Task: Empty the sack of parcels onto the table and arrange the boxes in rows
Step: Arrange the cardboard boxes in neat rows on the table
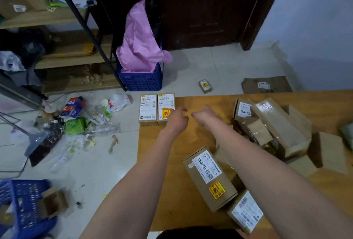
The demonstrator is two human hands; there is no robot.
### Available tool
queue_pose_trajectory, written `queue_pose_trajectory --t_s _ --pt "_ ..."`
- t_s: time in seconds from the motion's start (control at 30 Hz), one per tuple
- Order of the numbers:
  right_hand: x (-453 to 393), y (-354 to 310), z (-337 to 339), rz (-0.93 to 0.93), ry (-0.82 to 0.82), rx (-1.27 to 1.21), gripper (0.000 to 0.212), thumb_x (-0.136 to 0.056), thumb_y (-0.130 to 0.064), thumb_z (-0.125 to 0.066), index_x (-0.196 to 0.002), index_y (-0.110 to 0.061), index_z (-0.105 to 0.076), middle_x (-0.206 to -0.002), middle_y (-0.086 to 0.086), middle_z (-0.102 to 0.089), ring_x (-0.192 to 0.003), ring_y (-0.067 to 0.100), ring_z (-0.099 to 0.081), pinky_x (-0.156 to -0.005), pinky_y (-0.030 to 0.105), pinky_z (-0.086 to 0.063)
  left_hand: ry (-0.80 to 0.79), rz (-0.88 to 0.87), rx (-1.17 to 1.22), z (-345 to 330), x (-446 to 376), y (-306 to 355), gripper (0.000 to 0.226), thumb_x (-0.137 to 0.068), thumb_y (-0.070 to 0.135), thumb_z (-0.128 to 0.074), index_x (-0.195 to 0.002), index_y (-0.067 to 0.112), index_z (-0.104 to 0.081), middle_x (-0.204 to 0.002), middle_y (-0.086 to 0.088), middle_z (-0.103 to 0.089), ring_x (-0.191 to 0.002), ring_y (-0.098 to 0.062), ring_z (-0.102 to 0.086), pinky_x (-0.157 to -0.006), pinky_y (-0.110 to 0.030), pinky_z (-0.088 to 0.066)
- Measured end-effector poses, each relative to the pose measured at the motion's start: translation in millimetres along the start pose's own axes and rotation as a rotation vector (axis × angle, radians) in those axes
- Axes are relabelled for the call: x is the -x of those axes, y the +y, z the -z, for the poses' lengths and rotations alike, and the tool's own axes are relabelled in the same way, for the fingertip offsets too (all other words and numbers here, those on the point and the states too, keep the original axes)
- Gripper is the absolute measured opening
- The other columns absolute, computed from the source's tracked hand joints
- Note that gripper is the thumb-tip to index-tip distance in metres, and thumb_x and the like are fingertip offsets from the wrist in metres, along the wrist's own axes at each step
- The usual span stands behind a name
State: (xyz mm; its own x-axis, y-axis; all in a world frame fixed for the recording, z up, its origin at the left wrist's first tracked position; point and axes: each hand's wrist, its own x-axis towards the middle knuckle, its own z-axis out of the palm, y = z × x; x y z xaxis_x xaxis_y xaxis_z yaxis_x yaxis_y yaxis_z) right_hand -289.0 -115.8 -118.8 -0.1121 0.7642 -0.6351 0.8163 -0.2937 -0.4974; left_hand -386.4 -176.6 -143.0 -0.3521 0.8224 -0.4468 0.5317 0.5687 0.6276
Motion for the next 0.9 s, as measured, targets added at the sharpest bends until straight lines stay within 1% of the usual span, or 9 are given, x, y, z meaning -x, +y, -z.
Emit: queue_pose_trajectory --t_s 0.1,0.17,0.2,0.3,0.4,0.57,0.73,0.8,0.9 --pt "7.4 13.2 9.7 0.018 0.02 0.015 0.028 -0.094 -0.022 -0.06 -0.115 -0.004 -0.057 -0.108 0.012 -0.062 -0.105 0.03 -0.061 -0.072 0.031 -0.05 -0.041 -0.015 -0.003 -15.0 7.6 18.1 0.038 -0.096 0.013 -0.051 -0.133 0.018 -0.054 -0.125 -0.018 -0.059 -0.117 -0.032 -0.056 -0.097 -0.045 -0.049" --pt "10.4 20.1 22.1 0.048 0.054 0.041 0.013 -0.093 -0.018 -0.06 -0.101 -0.008 -0.056 -0.091 0.009 -0.056 -0.092 0.028 -0.058 -0.058 0.026 -0.041 -0.059 -0.016 -0.025 -23.6 9.0 33.3 0.036 -0.096 0.016 -0.052 -0.132 0.02 -0.054 -0.12 -0.017 -0.062 -0.11 -0.032 -0.059 -0.094 -0.043 -0.051" --pt "11.4 23.9 30.1 0.057 0.086 0.048 0.011 -0.092 -0.015 -0.059 -0.099 -0.008 -0.056 -0.09 0.01 -0.057 -0.091 0.028 -0.057 -0.058 0.026 -0.041 -0.068 -0.02 -0.037 -27.4 9.3 41.7 0.036 -0.096 0.017 -0.052 -0.132 0.021 -0.055 -0.119 -0.017 -0.063 -0.108 -0.032 -0.06 -0.091 -0.041 -0.052" --pt "16.5 35.8 59.1 0.085 0.252 0.062 0.03 -0.088 -0.011 -0.059 -0.117 -0.006 -0.057 -0.113 0.014 -0.062 -0.111 0.033 -0.058 -0.082 0.034 -0.048 -0.108 -0.057 -0.06 -37.2 12.0 71.6 0.035 -0.096 0.017 -0.049 -0.131 0.022 -0.053 -0.111 -0.015 -0.067 -0.095 -0.028 -0.062 -0.077 -0.035 -0.051" --pt "20.5 53.5 89.0 0.076 0.464 0.294 0.048 -0.085 -0.02 -0.065 -0.129 -0.011 -0.049 -0.129 0.017 -0.052 -0.129 0.037 -0.04 -0.107 0.048 -0.033 -0.159 -0.09 -0.04 -50.2 15.9 102.6 0.035 -0.097 0.014 -0.046 -0.13 0.021 -0.052 -0.108 -0.014 -0.068 -0.08 -0.023 -0.058 -0.06 -0.03 -0.041" --pt "16.5 87.1 109.3 -0.095 0.4 0.503 0.063 -0.087 -0.031 -0.065 -0.14 -0.011 -0.038 -0.143 0.018 -0.036 -0.134 0.036 -0.03 -0.109 0.046 -0.025 -0.223 -0.136 0.004 -75.5 26.5 136.4 0.039 -0.093 0.008 -0.046 -0.131 0.017 -0.053 -0.121 -0.02 -0.064 -0.107 -0.035 -0.061 -0.073 -0.031 -0.043" --pt "16.2 107.8 103.6 -0.128 0.339 0.641 0.067 -0.083 -0.023 -0.065 -0.141 -0.009 -0.036 -0.143 0.02 -0.037 -0.134 0.036 -0.03 -0.107 0.047 -0.024 -0.24 -0.155 0.012 -89.7 35.1 149.4 0.046 -0.092 -0.003 -0.043 -0.135 0.011 -0.051 -0.13 -0.019 -0.059 -0.112 -0.034 -0.059 -0.076 -0.029 -0.043" --pt "16.9 113.3 99.5 -0.129 0.336 0.683 0.064 -0.084 -0.02 -0.063 -0.142 -0.009 -0.037 -0.143 0.02 -0.037 -0.135 0.037 -0.029 -0.109 0.048 -0.023 -0.231 -0.172 -0.003 -90.7 37.0 148.2 0.048 -0.093 -0.004 -0.043 -0.138 0.011 -0.05 -0.136 -0.017 -0.055 -0.118 -0.033 -0.057 -0.084 -0.031 -0.045" --pt "17.0 116.0 97.8 -0.129 0.346 0.728 0.062 -0.085 -0.018 -0.062 -0.141 -0.007 -0.039 -0.142 0.02 -0.039 -0.135 0.037 -0.031 -0.11 0.048 -0.022 -0.225 -0.164 -0.003 -88.0 38.8 142.6 0.048 -0.093 -0.001 -0.047 -0.139 0.014 -0.049 -0.127 -0.016 -0.059 -0.116 -0.033 -0.057 -0.091 -0.036 -0.047"
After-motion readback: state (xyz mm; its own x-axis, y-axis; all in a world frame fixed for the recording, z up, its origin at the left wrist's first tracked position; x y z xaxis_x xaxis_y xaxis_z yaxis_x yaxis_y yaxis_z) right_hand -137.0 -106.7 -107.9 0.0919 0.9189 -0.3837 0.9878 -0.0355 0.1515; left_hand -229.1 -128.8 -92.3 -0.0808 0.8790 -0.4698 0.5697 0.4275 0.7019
